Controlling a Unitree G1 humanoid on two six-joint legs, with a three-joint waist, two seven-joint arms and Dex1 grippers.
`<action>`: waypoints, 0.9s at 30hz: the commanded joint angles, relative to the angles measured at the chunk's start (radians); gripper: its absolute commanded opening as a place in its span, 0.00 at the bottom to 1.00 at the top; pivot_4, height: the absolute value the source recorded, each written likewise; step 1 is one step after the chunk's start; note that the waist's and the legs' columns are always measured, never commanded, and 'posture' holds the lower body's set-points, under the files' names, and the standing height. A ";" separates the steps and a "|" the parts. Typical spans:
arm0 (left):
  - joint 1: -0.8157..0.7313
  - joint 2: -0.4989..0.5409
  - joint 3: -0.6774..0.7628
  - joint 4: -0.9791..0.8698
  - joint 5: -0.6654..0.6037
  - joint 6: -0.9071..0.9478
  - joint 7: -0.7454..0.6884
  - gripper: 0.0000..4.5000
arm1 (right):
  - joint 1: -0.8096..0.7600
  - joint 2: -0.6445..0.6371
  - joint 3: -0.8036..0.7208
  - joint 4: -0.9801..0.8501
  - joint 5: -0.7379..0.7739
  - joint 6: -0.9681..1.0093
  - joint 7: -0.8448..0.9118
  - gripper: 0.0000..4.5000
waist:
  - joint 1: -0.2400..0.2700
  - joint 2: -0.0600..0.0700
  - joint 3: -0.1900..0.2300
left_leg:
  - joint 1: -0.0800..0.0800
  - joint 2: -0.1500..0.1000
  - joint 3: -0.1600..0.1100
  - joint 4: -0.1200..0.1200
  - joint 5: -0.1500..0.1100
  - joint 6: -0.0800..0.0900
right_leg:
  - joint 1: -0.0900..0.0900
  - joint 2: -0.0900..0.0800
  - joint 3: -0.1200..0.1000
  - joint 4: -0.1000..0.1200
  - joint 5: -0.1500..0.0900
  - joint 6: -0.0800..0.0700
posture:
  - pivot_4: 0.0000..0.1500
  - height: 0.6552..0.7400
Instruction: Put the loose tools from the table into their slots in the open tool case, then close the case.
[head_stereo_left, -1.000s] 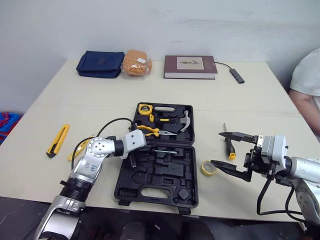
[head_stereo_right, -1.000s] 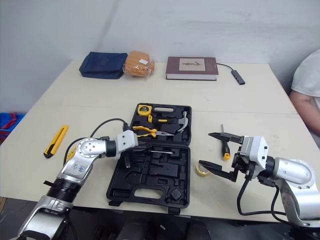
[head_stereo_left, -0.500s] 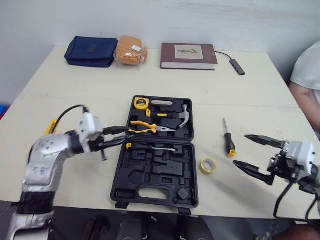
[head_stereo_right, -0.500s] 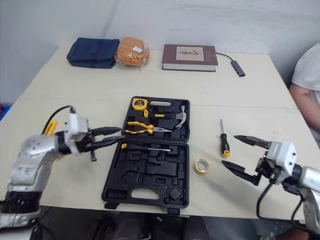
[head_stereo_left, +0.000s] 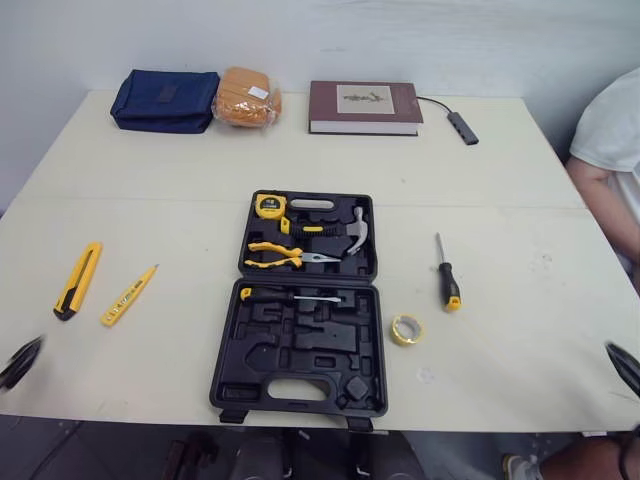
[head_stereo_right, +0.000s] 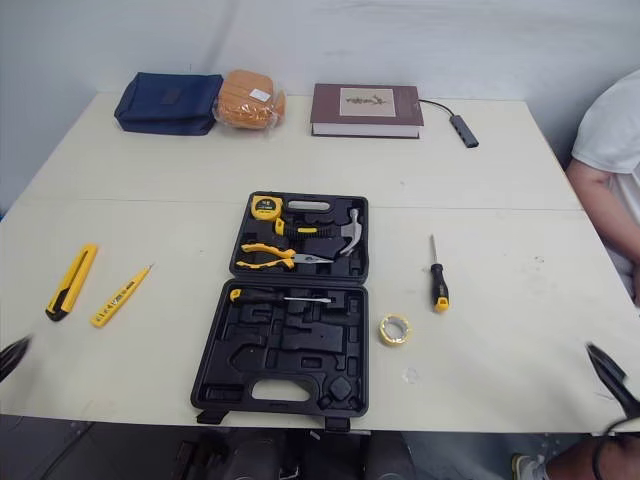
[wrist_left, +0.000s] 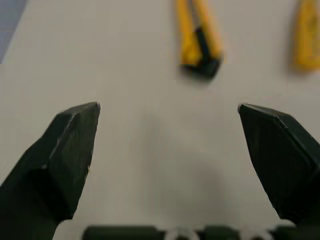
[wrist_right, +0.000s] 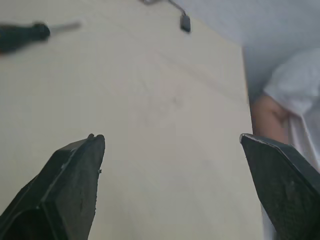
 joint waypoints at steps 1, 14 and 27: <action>0.019 0.052 0.094 0.138 -0.009 -0.064 0.060 0.99 | 0.027 -0.005 -0.072 0.056 0.019 -0.055 -0.050 1.00 | -0.002 0.000 0.000 | 0.000 0.000 0.000 0.000 0.000 0.000 | 0.000 0.000 0.000 0.000 0.000 0.000 | 1.00 1.00; -0.130 0.031 0.026 0.117 -0.082 -0.080 0.076 0.99 | 0.084 0.045 -0.043 0.030 0.036 -0.081 -0.127 1.00 | -0.014 0.003 -0.002 | 0.002 0.000 -0.001 -0.004 0.001 -0.001 | -0.002 -0.003 -0.001 -0.005 0.002 0.000 | 1.00 1.00; -0.302 -0.001 -0.327 -0.471 -0.161 0.150 -0.008 0.99 | 0.102 -0.042 0.156 -0.714 0.137 0.692 -0.493 1.00 | -0.012 0.004 -0.002 | 0.002 0.000 0.001 -0.002 0.004 -0.003 | 0.000 -0.003 0.001 0.003 0.002 0.000 | 1.00 1.00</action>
